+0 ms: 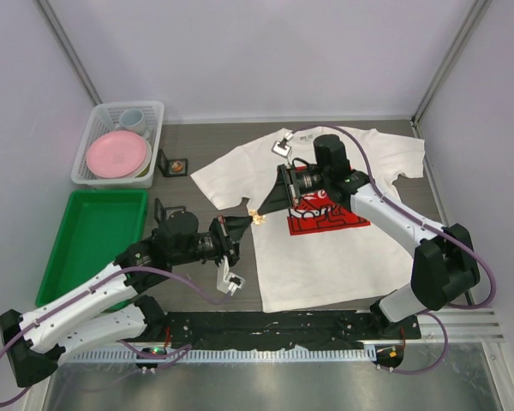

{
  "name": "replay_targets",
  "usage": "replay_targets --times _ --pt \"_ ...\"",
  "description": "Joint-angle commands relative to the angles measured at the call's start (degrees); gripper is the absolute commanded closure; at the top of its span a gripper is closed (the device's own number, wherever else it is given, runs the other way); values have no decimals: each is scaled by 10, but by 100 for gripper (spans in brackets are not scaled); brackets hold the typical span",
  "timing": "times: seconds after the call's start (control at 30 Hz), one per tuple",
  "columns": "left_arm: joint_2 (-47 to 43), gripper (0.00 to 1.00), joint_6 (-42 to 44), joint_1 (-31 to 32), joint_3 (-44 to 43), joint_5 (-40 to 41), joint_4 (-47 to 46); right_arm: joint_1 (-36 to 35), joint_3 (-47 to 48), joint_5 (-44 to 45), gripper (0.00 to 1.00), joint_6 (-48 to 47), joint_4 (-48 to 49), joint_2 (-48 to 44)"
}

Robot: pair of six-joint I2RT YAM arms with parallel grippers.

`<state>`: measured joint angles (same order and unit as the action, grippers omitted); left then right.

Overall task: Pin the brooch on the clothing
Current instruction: Pass from the left arm to the right

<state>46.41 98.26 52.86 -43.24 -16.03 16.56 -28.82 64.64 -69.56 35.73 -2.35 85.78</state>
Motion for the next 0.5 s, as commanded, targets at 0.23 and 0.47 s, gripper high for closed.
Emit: replay_targets --times 0.23,0.47 --pt "-6 100 13 3 4 -2 -30 -12 -18 -30 70 58 85 -11" --pt "-6 100 16 3 4 -6 -29 -15 -26 -30 76 79 110 -7"
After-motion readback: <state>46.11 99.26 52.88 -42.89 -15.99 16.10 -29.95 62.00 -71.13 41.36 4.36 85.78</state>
